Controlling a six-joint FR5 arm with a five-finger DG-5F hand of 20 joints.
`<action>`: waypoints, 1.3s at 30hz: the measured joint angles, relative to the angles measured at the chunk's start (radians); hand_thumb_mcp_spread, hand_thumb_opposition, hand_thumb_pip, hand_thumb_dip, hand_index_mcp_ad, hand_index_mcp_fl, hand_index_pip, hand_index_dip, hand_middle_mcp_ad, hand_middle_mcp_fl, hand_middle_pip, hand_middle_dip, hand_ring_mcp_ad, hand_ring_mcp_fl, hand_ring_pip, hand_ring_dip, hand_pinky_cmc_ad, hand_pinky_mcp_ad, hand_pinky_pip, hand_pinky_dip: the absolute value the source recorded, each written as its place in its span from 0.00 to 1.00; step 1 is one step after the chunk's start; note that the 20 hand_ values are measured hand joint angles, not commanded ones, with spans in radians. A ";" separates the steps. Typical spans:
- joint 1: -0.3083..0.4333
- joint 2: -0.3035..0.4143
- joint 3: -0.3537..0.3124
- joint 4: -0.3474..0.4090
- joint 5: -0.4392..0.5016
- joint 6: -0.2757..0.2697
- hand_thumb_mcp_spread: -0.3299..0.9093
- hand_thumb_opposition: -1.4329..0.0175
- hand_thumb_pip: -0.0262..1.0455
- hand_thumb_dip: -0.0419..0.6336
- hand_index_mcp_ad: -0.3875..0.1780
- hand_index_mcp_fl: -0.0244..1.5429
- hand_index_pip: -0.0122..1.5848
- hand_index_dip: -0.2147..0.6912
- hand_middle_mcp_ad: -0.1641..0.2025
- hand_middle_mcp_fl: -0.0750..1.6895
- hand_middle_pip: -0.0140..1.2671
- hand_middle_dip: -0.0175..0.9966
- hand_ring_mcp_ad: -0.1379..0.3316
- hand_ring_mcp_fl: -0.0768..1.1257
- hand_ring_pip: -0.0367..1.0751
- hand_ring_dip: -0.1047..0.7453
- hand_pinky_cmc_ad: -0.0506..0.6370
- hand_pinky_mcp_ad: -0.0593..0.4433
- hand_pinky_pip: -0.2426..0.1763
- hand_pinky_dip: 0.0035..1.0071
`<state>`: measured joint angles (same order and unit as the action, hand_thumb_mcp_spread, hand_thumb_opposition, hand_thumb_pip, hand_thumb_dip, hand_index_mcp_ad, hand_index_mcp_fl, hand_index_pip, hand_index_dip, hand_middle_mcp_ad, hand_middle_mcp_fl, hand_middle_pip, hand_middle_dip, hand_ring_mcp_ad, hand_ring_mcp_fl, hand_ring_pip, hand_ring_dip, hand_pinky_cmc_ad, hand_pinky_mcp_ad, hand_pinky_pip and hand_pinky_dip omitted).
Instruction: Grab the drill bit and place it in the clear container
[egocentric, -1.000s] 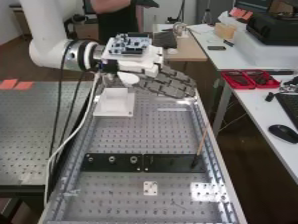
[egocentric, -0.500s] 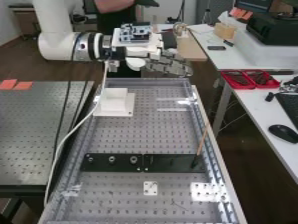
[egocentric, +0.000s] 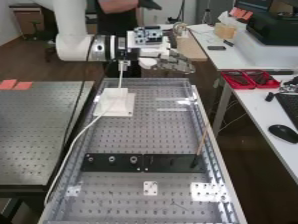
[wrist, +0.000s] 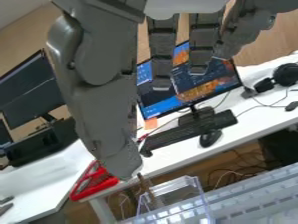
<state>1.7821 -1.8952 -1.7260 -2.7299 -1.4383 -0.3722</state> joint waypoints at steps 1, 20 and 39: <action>0.001 -0.003 0.003 -0.001 -0.001 0.001 0.85 0.29 0.42 0.51 0.48 0.68 0.41 0.80 0.66 0.21 0.10 0.22 0.72 0.18 0.14 0.18 0.43 0.35 0.34 0.13; 0.005 -0.142 0.077 -0.065 0.005 0.037 0.85 0.29 0.42 0.51 0.48 0.68 0.41 0.80 0.66 0.21 0.10 0.22 0.71 0.18 0.13 0.18 0.43 0.36 0.34 0.13; 0.007 -0.197 0.094 -0.089 0.030 0.073 0.85 0.27 0.41 0.51 0.48 0.68 0.41 0.80 0.66 0.21 0.10 0.22 0.72 0.18 0.14 0.18 0.42 0.36 0.34 0.13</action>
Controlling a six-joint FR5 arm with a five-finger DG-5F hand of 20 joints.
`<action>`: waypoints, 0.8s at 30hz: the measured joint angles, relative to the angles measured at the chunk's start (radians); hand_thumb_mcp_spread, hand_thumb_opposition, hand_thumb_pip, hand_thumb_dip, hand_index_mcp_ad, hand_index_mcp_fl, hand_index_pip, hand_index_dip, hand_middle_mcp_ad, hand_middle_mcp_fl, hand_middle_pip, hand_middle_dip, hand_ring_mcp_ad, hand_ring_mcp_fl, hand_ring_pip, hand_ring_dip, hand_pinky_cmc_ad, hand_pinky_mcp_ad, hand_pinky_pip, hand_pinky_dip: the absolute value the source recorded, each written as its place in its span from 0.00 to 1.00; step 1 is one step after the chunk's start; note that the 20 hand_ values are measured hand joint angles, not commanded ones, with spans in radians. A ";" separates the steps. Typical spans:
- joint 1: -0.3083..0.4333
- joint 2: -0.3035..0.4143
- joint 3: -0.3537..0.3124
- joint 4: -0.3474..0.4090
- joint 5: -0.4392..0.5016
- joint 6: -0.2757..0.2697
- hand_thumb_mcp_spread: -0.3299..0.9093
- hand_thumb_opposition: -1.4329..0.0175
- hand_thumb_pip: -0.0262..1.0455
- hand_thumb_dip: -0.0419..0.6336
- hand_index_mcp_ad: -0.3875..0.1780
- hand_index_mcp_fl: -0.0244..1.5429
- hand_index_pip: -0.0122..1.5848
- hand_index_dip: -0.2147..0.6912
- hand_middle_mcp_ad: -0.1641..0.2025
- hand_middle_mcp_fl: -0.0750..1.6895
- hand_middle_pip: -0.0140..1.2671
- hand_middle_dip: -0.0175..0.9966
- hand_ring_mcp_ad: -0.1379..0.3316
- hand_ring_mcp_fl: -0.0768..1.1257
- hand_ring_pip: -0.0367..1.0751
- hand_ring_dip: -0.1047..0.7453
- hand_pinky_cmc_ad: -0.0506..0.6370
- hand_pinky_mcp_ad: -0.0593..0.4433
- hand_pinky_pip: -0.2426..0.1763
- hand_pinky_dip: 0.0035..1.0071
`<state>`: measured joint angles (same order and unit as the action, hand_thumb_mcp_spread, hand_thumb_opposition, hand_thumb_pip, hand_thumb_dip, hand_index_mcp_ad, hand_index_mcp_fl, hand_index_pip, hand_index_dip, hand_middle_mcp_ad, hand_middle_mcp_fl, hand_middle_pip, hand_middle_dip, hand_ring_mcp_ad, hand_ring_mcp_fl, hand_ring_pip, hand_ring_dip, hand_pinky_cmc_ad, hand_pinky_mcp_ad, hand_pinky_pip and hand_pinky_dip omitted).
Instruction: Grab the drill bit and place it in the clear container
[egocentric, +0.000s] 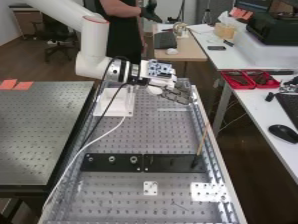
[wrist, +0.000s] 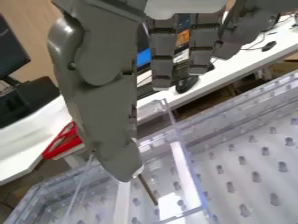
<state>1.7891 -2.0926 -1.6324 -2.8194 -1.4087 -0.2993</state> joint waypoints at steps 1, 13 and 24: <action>0.000 0.000 0.000 -0.002 0.001 0.000 0.85 0.27 0.41 0.51 0.48 0.68 0.41 0.80 0.66 0.21 0.10 0.22 0.72 0.18 0.13 0.18 0.43 0.35 0.34 0.13; -0.005 -0.001 0.010 -0.026 -0.016 -0.005 0.70 0.38 0.46 0.50 0.51 0.41 0.31 0.80 0.65 0.15 0.10 0.22 0.70 0.14 0.14 0.18 0.42 0.35 0.34 0.13; -0.014 0.032 -0.009 -0.003 -0.024 -0.021 0.70 0.40 0.49 0.53 0.53 0.37 0.25 0.80 0.65 0.12 0.10 0.22 0.72 0.13 0.13 0.18 0.38 0.35 0.34 0.13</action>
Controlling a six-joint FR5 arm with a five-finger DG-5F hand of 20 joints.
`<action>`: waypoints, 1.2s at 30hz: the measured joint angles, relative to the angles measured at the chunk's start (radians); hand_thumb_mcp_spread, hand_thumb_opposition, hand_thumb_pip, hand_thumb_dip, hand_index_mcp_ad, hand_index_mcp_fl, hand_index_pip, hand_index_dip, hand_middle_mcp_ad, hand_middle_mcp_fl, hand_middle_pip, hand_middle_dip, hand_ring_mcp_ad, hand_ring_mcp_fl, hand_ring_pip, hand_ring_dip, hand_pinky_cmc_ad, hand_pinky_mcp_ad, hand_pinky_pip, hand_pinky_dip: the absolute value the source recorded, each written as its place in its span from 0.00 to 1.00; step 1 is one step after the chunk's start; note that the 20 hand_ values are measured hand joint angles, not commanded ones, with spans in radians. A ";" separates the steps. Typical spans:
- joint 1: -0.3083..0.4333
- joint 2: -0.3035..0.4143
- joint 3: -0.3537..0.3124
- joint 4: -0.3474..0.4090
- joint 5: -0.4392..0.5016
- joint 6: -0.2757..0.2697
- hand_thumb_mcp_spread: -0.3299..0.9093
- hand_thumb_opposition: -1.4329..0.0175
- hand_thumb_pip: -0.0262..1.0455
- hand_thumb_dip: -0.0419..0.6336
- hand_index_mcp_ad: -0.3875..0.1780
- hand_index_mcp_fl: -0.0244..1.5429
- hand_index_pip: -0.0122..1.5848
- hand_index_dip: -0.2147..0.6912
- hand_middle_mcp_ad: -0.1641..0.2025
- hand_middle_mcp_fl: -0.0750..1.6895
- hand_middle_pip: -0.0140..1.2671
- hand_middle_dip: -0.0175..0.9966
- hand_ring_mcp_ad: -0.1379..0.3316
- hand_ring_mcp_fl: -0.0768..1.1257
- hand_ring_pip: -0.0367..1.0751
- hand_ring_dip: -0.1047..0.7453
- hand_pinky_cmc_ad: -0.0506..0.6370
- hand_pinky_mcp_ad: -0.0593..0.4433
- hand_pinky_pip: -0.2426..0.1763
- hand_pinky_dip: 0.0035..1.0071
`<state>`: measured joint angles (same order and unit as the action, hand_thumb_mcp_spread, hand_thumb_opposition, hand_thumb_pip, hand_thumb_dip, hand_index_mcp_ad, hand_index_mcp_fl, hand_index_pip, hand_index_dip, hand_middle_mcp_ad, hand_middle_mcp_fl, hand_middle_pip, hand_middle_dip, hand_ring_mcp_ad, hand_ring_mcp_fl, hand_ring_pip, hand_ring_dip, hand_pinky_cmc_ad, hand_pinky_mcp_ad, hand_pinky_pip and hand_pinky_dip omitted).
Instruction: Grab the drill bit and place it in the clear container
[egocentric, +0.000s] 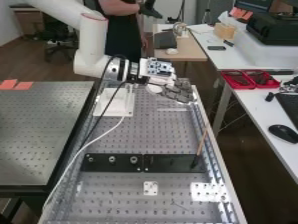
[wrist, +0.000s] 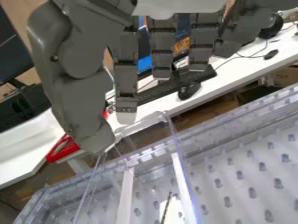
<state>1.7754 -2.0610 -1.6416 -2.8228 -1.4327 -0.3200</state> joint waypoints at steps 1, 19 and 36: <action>-0.001 0.006 -0.004 0.004 0.000 -0.004 0.69 0.40 0.49 0.53 0.53 0.37 0.25 0.80 0.65 0.13 0.10 0.22 0.72 0.13 0.13 0.18 0.37 0.35 0.34 0.13; -0.049 0.274 -0.103 0.080 -0.026 -0.127 0.62 0.45 0.31 0.44 0.59 0.41 0.06 0.95 0.66 0.12 0.10 0.22 0.74 0.12 0.13 0.18 0.36 0.36 0.34 0.13; -0.101 0.350 -0.149 0.100 -0.024 -0.138 0.58 0.50 0.24 0.21 0.63 0.36 0.02 0.99 0.66 0.10 0.10 0.22 0.74 0.12 0.13 0.18 0.36 0.37 0.33 0.13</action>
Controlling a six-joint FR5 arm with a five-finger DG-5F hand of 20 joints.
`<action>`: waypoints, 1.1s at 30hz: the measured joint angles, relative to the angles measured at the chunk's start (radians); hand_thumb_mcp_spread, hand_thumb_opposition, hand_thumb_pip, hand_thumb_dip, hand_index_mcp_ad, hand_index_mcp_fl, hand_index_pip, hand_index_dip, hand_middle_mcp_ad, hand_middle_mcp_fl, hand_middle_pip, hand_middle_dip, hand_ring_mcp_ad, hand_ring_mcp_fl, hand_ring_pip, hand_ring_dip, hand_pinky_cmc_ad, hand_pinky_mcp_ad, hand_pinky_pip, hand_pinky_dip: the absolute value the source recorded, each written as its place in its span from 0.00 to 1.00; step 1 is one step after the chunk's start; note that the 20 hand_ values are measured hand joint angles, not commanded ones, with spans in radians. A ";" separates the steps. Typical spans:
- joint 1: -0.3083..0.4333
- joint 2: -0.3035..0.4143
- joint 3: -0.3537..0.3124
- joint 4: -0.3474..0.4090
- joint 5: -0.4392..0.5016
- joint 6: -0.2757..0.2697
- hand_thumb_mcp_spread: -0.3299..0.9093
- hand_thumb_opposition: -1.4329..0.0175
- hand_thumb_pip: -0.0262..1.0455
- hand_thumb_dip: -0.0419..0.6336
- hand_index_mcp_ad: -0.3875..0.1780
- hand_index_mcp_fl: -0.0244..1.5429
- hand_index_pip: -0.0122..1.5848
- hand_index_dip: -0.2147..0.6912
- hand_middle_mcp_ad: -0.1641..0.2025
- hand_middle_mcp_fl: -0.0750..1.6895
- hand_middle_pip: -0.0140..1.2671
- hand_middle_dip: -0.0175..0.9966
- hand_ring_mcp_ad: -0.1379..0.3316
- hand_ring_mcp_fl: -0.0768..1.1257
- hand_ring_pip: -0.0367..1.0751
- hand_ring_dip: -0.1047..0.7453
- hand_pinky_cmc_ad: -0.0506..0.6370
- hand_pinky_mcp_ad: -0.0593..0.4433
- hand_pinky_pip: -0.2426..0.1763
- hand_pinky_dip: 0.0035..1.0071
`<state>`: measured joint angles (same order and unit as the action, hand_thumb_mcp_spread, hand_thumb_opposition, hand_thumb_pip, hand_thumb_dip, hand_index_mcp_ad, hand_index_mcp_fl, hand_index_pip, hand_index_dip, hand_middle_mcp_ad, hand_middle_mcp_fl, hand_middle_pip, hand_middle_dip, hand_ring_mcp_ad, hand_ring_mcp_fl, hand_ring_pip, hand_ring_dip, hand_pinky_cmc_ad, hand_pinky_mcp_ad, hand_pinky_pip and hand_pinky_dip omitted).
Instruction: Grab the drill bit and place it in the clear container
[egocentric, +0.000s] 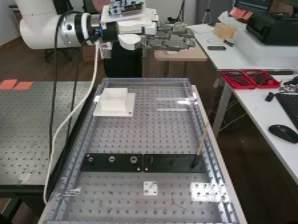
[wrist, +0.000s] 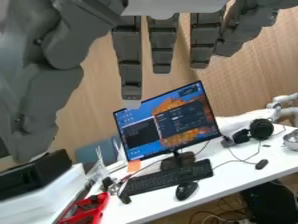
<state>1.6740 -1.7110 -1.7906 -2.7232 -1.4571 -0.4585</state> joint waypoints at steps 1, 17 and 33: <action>0.000 0.000 0.000 0.000 0.001 0.000 0.59 0.51 0.24 0.21 0.63 0.36 0.02 0.99 0.66 0.10 0.10 0.22 0.74 0.12 0.13 0.18 0.36 0.37 0.33 0.13; -0.003 0.010 -0.007 0.011 -0.009 0.003 0.58 0.51 0.23 0.19 0.66 0.36 0.02 0.97 0.66 0.10 0.10 0.22 0.74 0.13 0.13 0.18 0.36 0.38 0.30 0.15; -0.002 0.017 -0.007 0.008 -0.013 0.002 0.58 0.51 0.23 0.19 0.66 0.36 0.02 0.97 0.65 0.10 0.10 0.22 0.74 0.12 0.13 0.18 0.36 0.38 0.31 0.15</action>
<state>1.6720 -1.6944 -1.7973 -2.7152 -1.4699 -0.4560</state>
